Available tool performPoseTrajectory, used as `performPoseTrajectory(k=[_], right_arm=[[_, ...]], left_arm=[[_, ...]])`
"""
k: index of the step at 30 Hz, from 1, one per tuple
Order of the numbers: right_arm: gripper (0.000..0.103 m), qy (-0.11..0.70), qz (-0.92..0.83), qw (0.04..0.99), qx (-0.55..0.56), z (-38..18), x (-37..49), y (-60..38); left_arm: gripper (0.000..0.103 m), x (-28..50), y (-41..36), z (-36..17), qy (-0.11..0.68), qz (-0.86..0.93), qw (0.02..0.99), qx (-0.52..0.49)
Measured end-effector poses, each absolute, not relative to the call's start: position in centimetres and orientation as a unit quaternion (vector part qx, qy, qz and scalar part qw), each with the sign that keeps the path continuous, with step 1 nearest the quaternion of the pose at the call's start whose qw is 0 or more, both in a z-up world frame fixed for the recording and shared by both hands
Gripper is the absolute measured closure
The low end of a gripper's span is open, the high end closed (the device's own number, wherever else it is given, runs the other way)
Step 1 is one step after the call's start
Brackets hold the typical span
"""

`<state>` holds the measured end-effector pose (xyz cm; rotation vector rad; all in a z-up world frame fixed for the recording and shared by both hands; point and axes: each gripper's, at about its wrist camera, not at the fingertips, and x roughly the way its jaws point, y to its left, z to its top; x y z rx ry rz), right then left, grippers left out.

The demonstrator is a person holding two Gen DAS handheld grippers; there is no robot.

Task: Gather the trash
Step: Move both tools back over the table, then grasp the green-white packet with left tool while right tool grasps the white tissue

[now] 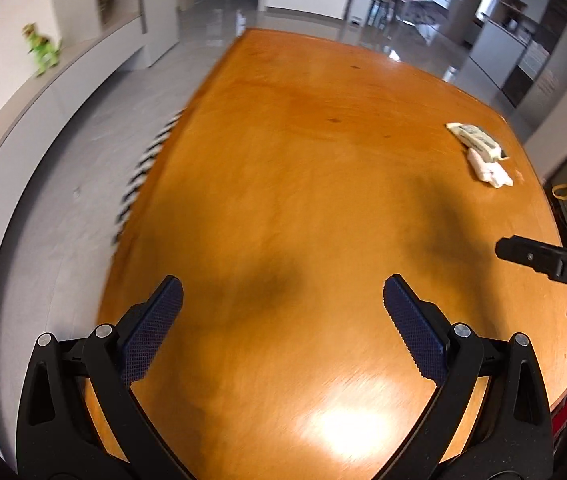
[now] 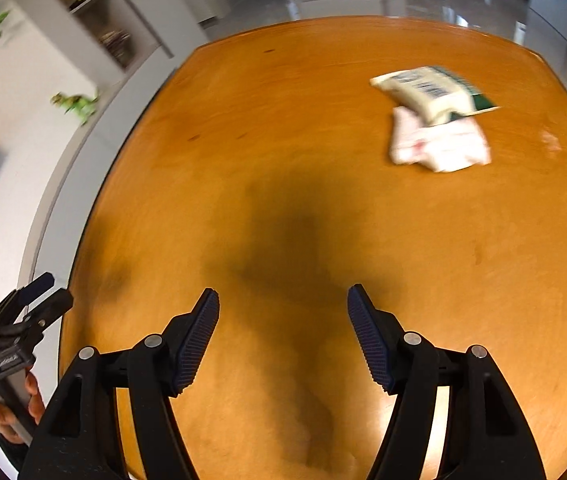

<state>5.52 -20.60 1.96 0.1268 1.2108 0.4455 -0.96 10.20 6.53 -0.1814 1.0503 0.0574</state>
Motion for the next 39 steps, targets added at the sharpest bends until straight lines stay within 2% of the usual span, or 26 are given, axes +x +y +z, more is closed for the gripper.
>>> performPoseTrajectory(k=[9, 17, 18, 20, 21, 22, 33, 39], right_arm=[[0.035, 0.561, 0.123, 0.813, 0.09, 1.1, 13.1, -26.1], [0.036, 0.567, 0.101, 0.814, 0.07, -1.3, 17.2, -27.9], [0.041, 0.565, 0.106, 0.815, 0.067, -1.5, 17.4, -27.8], [0.072, 0.564, 0.114, 0.816, 0.048, -1.9, 17.7, -27.4], [0.083, 0.571, 0.124, 0.81, 0.044, -2.3, 17.8, -27.4], [0.089, 0.569, 0.128, 0.811, 0.046, -2.4, 17.9, -27.6], [0.09, 0.575, 0.105, 0.808, 0.077, -2.5, 12.4, -33.9], [0.09, 0.579, 0.09, 0.806, 0.082, -2.5, 11.2, -36.4]], left_arm=[[0.006, 10.8, 1.0, 7.4, 0.53, -0.016, 0.846, -0.064], [0.006, 19.6, -5.0, 6.2, 0.557, -0.025, 0.827, -0.07], [0.006, 19.9, -5.3, 6.1, 0.559, -0.025, 0.826, -0.071], [0.006, 21.2, -6.4, 5.9, 0.561, -0.026, 0.824, -0.075], [0.006, 22.0, -7.1, 5.8, 0.562, -0.028, 0.823, -0.079], [0.006, 22.5, -7.7, 5.6, 0.563, -0.027, 0.822, -0.081], [0.006, 27.5, -15.9, 3.9, 0.575, -0.036, 0.812, -0.095], [0.006, 28.7, -19.9, 2.1, 0.583, -0.005, 0.81, -0.063]])
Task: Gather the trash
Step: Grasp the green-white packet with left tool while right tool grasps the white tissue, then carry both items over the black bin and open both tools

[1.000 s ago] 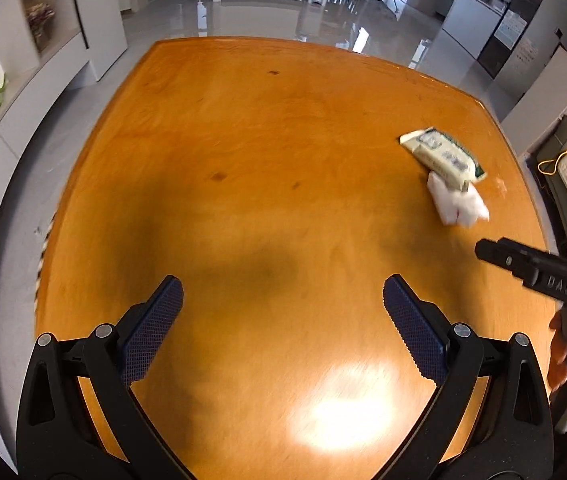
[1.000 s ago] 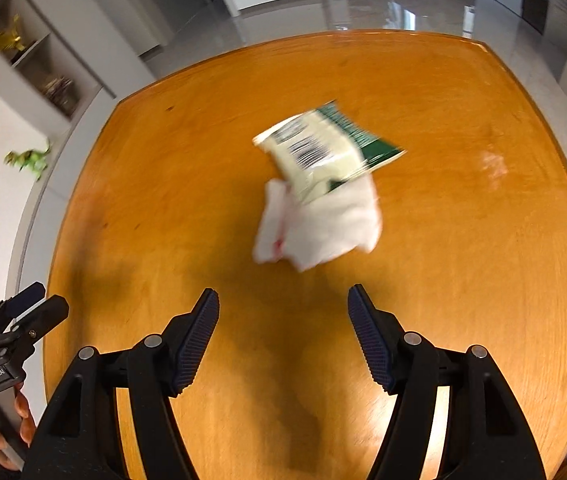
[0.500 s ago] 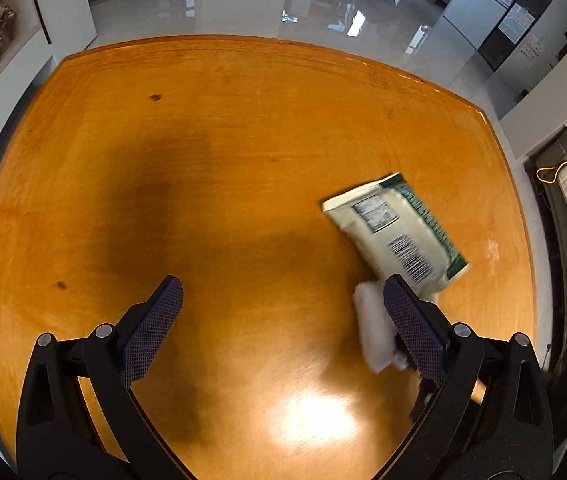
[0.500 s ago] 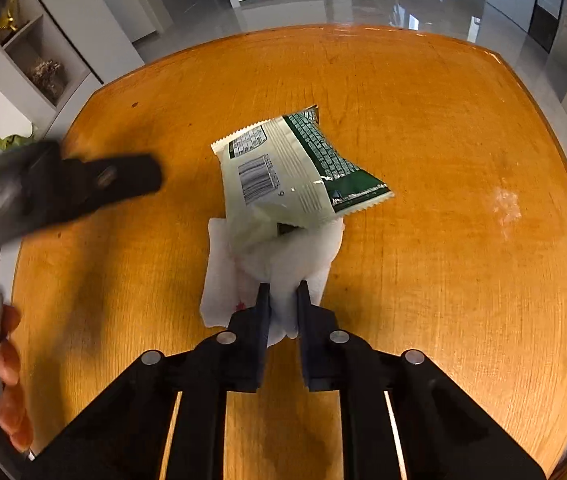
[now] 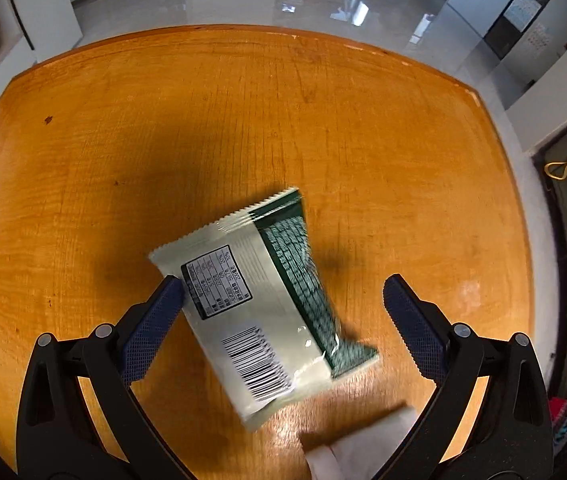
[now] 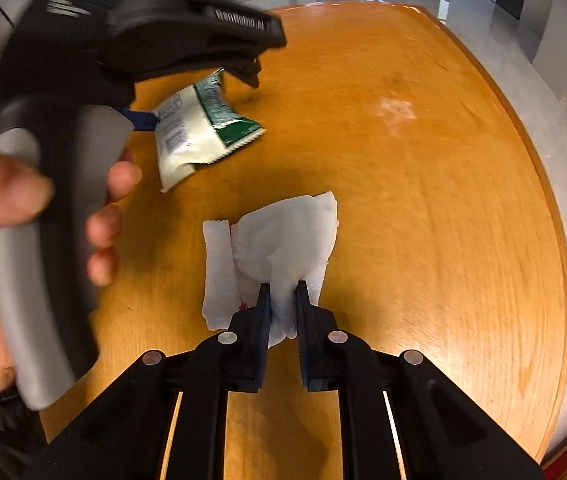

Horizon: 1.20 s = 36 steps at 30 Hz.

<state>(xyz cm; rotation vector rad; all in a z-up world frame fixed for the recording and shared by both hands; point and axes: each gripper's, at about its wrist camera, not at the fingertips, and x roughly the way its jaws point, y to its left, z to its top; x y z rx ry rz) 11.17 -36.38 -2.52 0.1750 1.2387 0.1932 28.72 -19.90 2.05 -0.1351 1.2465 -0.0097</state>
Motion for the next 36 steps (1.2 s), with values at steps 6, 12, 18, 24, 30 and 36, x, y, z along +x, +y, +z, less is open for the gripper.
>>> performPoseTrajectory(k=[6, 12, 18, 24, 30, 36], right_arm=[[0.09, 0.578, 0.085, 0.808, 0.081, -2.2, 10.1, -37.2], [0.09, 0.574, 0.085, 0.81, 0.085, -1.7, 8.9, -37.4], [0.09, 0.561, 0.113, 0.815, 0.09, -0.8, 6.6, -36.2], [0.09, 0.548, 0.153, 0.818, 0.091, 0.9, 3.6, -32.8], [0.09, 0.541, 0.209, 0.811, 0.078, 2.1, -0.4, -26.0], [0.09, 0.537, 0.263, 0.8, 0.052, 2.8, -5.6, -19.9]], left_arm=[[0.006, 29.0, -18.8, -0.3, 0.591, 0.061, 0.803, -0.045], [0.031, 27.3, -16.9, -0.8, 0.568, 0.011, 0.823, -0.001], [0.038, 22.5, -12.0, -0.9, 0.565, -0.035, 0.824, -0.003], [0.038, 15.7, -5.9, -0.1, 0.545, -0.033, 0.838, -0.009], [0.038, 9.2, -1.1, 2.0, 0.516, -0.012, 0.857, -0.011], [0.038, 1.6, 4.6, 4.7, 0.496, 0.025, 0.868, -0.024]])
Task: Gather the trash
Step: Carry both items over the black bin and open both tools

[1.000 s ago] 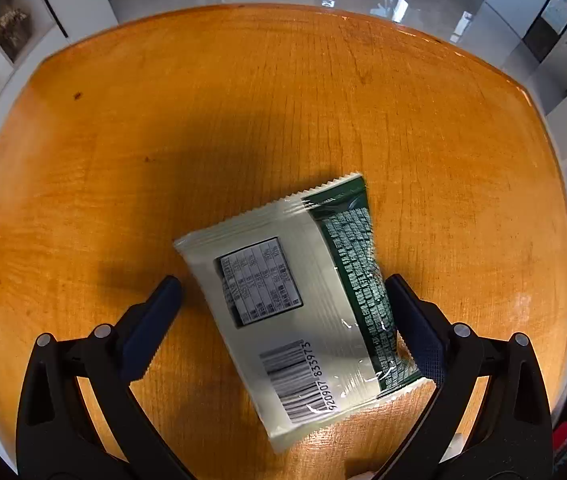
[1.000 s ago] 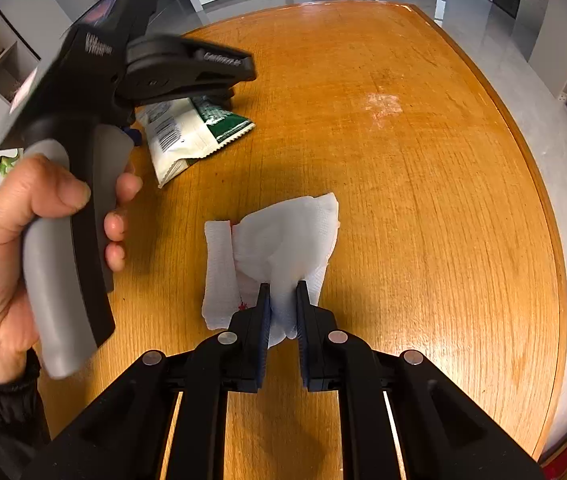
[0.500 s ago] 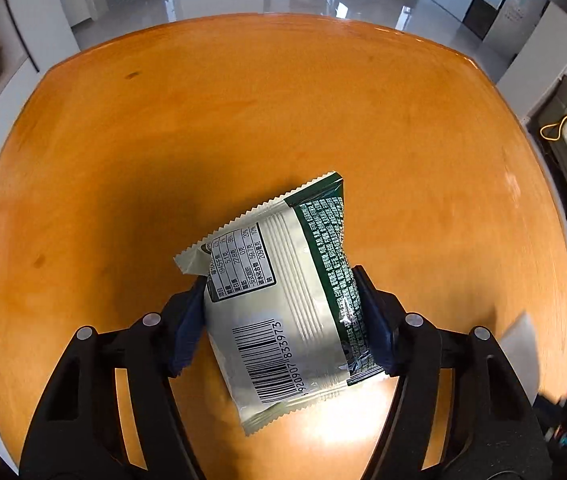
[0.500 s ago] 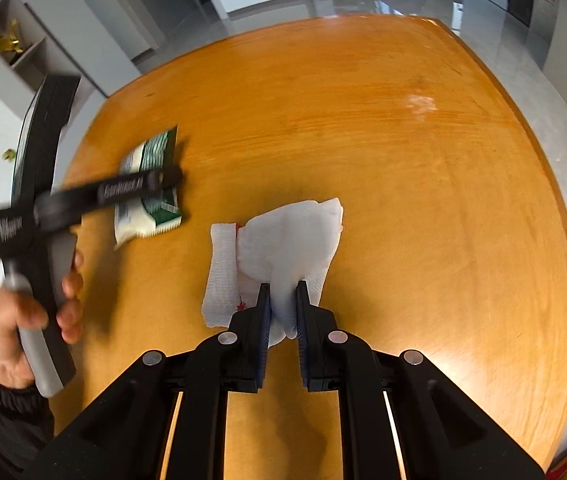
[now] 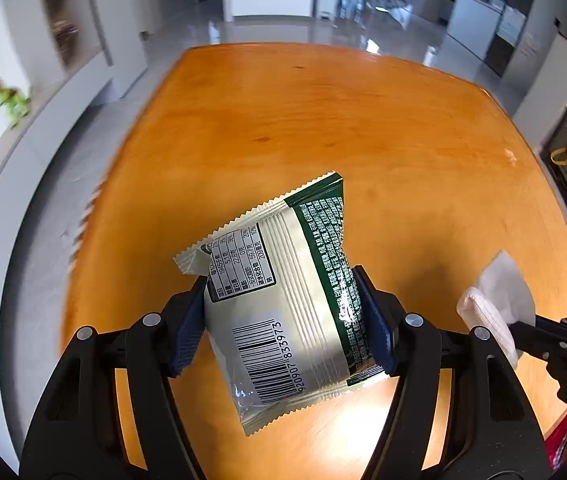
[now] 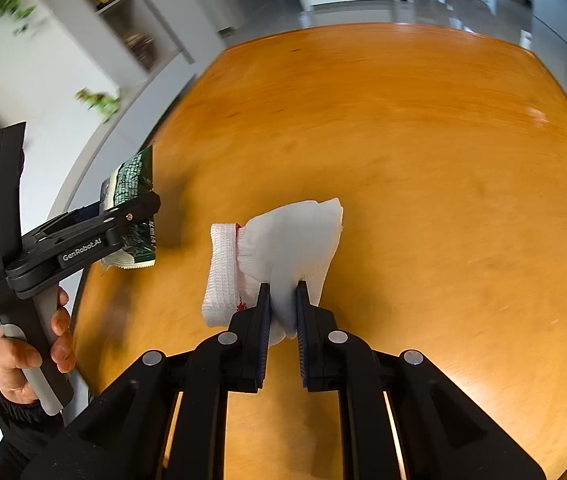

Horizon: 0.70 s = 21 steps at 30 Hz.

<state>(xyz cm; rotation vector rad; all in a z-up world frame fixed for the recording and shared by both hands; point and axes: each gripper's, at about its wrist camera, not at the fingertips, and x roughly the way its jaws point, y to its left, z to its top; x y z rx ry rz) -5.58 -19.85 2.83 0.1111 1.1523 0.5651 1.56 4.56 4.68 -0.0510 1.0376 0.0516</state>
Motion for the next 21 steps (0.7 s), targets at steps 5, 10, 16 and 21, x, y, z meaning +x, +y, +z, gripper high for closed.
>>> performPoseTrajectory(k=[5, 10, 16, 21], right_arm=[[0.09, 0.534, 0.308, 0.787, 0.025, 3.4, -9.3, -14.6], [0.09, 0.531, 0.358, 0.768, -0.006, 3.6, -13.3, -8.9], [0.09, 0.524, 0.419, 0.739, -0.059, 4.3, -19.1, -1.7], [0.09, 0.513, 0.486, 0.699, -0.11, 4.5, -24.8, 5.0]], left_arm=[[0.037, -4.6, 9.6, 5.5, 0.48, 0.063, 0.874, -0.044], [0.037, -11.3, 14.6, 6.1, 0.464, 0.1, 0.878, -0.068], [0.037, -19.1, 20.2, 6.0, 0.444, 0.157, 0.877, -0.098], [0.037, -26.2, 24.5, 5.8, 0.43, 0.221, 0.868, -0.118]])
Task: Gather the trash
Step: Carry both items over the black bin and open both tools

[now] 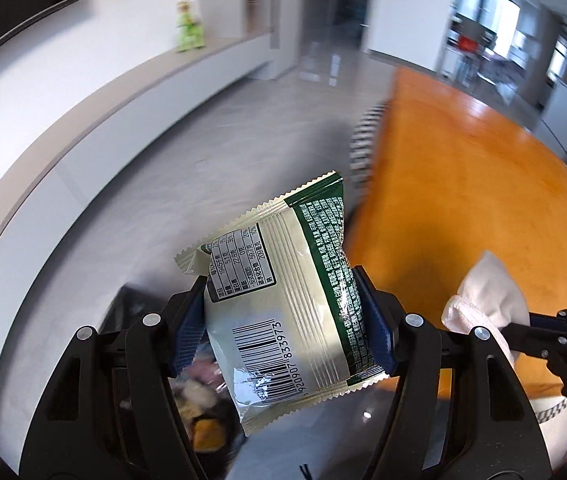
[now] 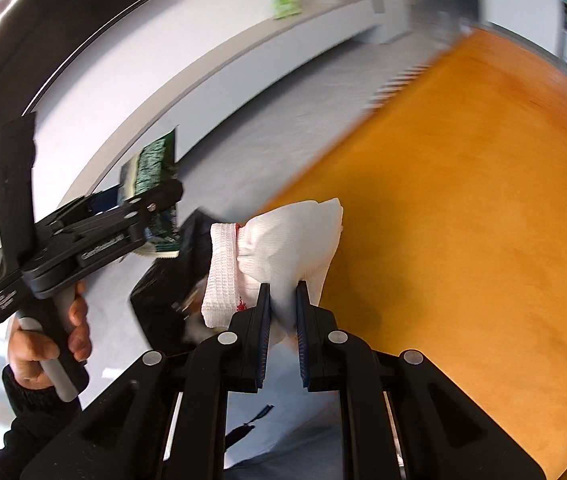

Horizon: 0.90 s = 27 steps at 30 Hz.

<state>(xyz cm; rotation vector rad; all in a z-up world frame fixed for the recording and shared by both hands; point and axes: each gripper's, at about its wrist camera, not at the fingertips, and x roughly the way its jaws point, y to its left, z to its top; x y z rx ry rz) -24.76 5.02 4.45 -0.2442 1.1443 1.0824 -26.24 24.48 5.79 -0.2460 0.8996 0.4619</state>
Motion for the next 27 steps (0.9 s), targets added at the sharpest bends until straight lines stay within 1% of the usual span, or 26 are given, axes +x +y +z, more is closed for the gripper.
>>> performPoseTrajectory(k=[7, 11, 12, 13, 14, 15, 16, 19, 23, 27], right_arm=[[0.09, 0.51, 0.548, 0.637, -0.185, 2.8, -32.0, 13.9], [0.089, 0.513, 0.566, 0.61, -0.212, 1.7, -34.6, 17.8], [0.085, 0.506, 0.572, 0.6, -0.237, 1.3, -35.6, 19.2], [0.063, 0.498, 0.568, 0.602, -0.257, 1.0, -35.9, 19.5], [0.048, 0.487, 0.556, 0.614, -0.277, 0.8, -36.6, 20.2], [0.031, 0.473, 0.55, 0.629, -0.28, 0.8, -37.0, 20.7], [0.031, 0.472, 0.555, 0.628, -0.275, 0.8, -37.1, 20.7], [0.031, 0.482, 0.559, 0.619, -0.267, 0.4, -37.4, 19.1], [0.031, 0.481, 0.559, 0.622, -0.264, 0.3, -36.8, 19.0], [0.031, 0.481, 0.56, 0.626, -0.254, 0.4, -37.2, 18.6]], left_arm=[[0.037, -36.9, 31.3, 3.8, 0.422, 0.327, 0.828, -0.172], [0.037, -40.9, 33.7, 2.5, 0.426, 0.367, 0.804, -0.197], [0.037, -41.7, 34.2, 2.2, 0.426, 0.374, 0.799, -0.203], [0.033, -42.6, 34.8, 1.7, 0.427, 0.381, 0.793, -0.21], [0.028, -43.2, 35.2, 1.5, 0.431, 0.386, 0.786, -0.215], [0.005, -43.9, 35.7, 1.4, 0.432, 0.395, 0.781, -0.219], [0.006, -44.8, 36.0, 1.6, 0.423, 0.421, 0.772, -0.217], [0.006, -46.0, 36.7, 2.2, 0.408, 0.459, 0.757, -0.224], [0.006, -46.0, 37.6, 2.4, 0.406, 0.455, 0.752, -0.248], [0.006, -45.3, 37.0, 2.9, 0.404, 0.449, 0.759, -0.245]])
